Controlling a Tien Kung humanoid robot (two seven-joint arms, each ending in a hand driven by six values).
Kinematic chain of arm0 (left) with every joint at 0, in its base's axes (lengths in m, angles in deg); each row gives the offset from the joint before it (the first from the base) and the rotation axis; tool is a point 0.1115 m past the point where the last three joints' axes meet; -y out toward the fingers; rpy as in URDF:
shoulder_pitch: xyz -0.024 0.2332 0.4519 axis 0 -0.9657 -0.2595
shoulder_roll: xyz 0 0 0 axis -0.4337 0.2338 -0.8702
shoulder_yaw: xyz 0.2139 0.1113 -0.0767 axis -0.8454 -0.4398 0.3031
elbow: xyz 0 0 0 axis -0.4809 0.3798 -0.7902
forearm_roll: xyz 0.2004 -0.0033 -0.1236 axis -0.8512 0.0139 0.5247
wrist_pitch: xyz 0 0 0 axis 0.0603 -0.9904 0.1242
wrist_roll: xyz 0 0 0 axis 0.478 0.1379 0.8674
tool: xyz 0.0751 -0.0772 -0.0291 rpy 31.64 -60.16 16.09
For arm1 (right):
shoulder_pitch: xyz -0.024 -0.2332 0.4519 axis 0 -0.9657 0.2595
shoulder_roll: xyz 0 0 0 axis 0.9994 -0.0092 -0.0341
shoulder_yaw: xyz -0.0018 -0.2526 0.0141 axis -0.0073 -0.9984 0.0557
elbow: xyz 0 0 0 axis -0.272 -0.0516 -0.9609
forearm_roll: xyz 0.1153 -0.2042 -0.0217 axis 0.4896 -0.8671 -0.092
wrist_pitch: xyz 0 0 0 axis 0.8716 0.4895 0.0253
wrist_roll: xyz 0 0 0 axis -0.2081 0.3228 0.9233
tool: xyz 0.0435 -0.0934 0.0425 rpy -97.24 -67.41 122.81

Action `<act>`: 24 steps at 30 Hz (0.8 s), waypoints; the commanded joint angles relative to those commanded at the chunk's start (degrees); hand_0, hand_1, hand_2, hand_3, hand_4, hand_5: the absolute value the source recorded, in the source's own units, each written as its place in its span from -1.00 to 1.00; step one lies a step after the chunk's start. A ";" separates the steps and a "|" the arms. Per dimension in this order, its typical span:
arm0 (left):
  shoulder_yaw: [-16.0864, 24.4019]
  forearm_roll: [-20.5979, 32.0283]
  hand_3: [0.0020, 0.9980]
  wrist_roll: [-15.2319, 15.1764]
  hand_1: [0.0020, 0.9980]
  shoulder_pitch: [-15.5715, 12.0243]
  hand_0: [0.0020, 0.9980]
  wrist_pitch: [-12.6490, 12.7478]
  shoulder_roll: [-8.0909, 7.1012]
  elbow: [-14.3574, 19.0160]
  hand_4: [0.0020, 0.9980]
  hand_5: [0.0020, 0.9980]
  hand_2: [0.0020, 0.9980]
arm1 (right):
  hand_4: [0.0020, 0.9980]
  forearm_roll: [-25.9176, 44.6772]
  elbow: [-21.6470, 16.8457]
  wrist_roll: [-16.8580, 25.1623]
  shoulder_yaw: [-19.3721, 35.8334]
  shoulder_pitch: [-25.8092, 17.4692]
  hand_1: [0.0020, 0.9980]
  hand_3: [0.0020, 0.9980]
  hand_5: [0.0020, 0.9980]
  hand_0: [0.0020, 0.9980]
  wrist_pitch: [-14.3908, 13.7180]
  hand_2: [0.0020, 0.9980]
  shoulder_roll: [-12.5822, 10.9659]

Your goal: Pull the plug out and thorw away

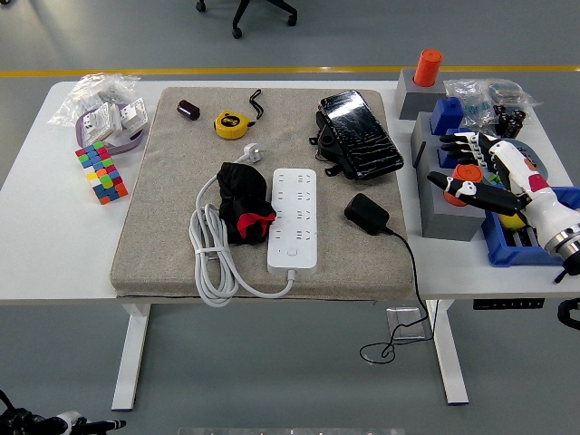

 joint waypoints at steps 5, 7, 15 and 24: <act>0.04 -0.08 0.37 0.01 0.36 -0.01 0.09 -0.01 -0.02 0.01 0.75 0.18 0.41 | 1.00 -0.25 -0.17 -0.31 0.18 -0.16 0.48 0.53 0.08 0.52 0.16 0.49 0.19; 0.11 -0.02 0.37 -0.01 0.36 -0.08 0.09 0.02 0.02 0.00 0.75 0.18 0.41 | 1.00 -0.30 -0.24 -0.35 0.24 -0.20 0.48 0.53 0.08 0.52 0.17 0.49 0.25; 0.13 0.03 0.37 0.00 0.36 0.00 0.09 0.01 -0.03 0.00 0.75 0.18 0.41 | 1.00 0.40 -0.32 2.60 0.12 -0.13 0.43 0.48 0.07 0.45 -3.43 0.44 0.43; 0.27 0.07 0.37 -0.06 0.36 0.08 0.09 0.08 0.07 0.02 0.75 0.18 0.41 | 1.00 0.37 -0.37 2.45 0.19 -0.15 0.39 0.41 0.05 0.41 -3.50 0.40 0.33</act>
